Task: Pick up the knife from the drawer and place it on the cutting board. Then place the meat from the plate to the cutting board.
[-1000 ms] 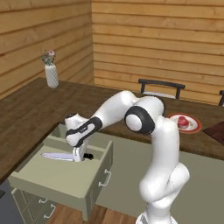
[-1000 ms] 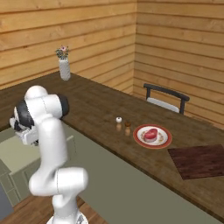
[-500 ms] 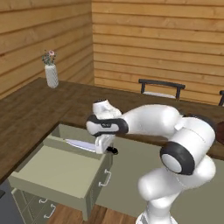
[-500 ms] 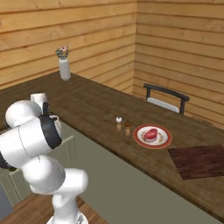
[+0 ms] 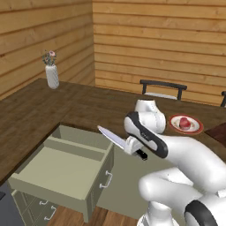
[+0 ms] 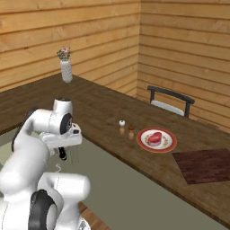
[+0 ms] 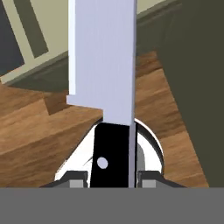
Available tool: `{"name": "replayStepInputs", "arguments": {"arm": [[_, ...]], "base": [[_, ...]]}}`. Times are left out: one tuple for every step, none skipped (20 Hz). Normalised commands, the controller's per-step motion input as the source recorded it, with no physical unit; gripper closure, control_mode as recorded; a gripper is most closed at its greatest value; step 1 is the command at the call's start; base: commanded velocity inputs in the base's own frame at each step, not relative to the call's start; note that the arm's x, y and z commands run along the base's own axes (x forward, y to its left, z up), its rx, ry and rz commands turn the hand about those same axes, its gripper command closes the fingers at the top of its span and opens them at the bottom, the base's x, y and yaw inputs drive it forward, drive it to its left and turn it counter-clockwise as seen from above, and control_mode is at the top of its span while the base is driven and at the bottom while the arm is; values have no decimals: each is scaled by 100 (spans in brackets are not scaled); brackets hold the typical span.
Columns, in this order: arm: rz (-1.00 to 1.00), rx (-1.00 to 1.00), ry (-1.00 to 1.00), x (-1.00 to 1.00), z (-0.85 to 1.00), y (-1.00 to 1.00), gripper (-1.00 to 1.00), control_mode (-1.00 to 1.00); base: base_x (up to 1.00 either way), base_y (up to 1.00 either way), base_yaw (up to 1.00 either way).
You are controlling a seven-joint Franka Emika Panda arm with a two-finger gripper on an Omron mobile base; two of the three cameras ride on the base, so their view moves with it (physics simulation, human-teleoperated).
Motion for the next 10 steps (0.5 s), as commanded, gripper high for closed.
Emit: {"name": "replayStepInputs", "arguments": {"arm": [[-46,0,8,0,0,-100,100,-100],[-48,0,9,0,0,-100,100,-100],[-50,0,12,0,0,-100,100,-100],[-51,0,12,6,0,-100,100,-100],[-51,0,12,8,0,-100,100,-100],[-52,0,12,8,0,-100,100,-100],[-52,0,11,11,0,-100,100,-100],[-52,0,10,16,0,-100,100,-100],[-52,0,8,21,12,-100,100,-100],[-52,0,8,24,19,-100,100,-100]], "base": [[0,0,0],[0,0,0],[0,0,0],[0,0,0],[0,0,0],[0,0,0],[0,0,0],[0,0,0],[0,0,0],[0,0,0]]}}
